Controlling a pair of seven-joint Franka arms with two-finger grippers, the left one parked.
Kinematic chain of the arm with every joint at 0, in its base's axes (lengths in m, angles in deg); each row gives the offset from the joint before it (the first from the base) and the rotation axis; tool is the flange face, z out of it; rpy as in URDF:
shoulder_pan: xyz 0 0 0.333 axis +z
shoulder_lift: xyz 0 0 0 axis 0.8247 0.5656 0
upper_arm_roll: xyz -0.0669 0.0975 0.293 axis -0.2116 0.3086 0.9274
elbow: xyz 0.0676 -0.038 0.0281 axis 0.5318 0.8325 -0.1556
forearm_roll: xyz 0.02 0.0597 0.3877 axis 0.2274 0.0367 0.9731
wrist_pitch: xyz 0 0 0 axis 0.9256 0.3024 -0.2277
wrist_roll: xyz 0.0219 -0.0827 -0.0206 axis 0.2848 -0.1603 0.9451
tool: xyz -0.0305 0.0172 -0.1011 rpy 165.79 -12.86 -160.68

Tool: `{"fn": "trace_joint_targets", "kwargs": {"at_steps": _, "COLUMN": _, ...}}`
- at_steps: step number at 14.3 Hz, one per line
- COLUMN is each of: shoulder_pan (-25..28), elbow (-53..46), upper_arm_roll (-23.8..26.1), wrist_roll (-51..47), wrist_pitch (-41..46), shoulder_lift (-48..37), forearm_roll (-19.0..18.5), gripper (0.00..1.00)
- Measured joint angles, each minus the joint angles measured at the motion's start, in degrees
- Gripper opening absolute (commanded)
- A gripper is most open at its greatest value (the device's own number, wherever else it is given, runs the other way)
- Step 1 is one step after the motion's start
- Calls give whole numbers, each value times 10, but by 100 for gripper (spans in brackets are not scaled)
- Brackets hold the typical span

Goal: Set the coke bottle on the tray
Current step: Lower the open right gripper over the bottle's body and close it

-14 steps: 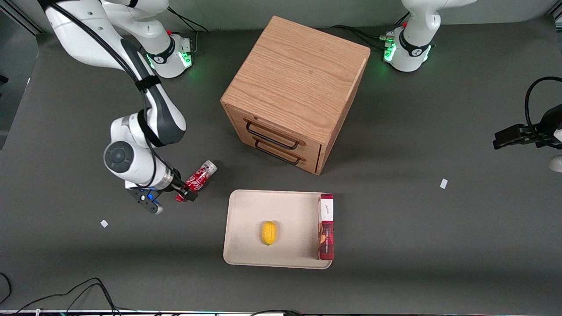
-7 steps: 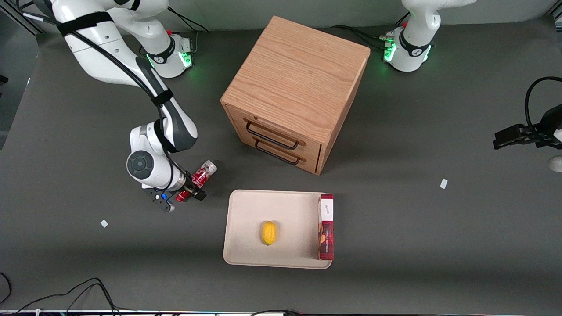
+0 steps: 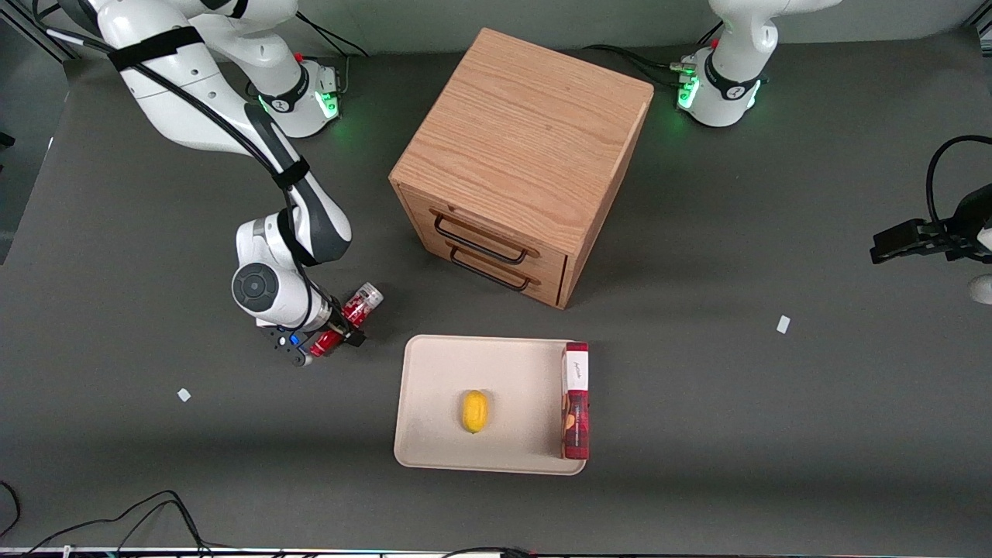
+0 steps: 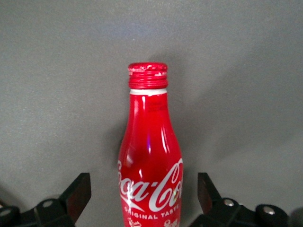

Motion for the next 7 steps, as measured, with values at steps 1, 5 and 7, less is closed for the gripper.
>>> {"fn": "trace_joint_targets", "kwargs": {"at_steps": 1, "shoulder_pan": 1, "elbow": 3, "upper_arm_roll": 0, "wrist_roll": 0, "wrist_pitch": -2, "shoulder_lift": 0, "forearm_roll": 0, "gripper": 92}}
{"fn": "trace_joint_targets", "kwargs": {"at_steps": 5, "shoulder_pan": 5, "elbow": 10, "upper_arm_roll": 1, "wrist_roll": 0, "wrist_pitch": -11, "shoulder_lift": 0, "forearm_roll": -9, "gripper": 65}}
{"fn": "trace_joint_targets", "kwargs": {"at_steps": 7, "shoulder_pan": 5, "elbow": 11, "upper_arm_roll": 1, "wrist_roll": 0, "wrist_pitch": -12, "shoulder_lift": 0, "forearm_roll": -11, "gripper": 46}}
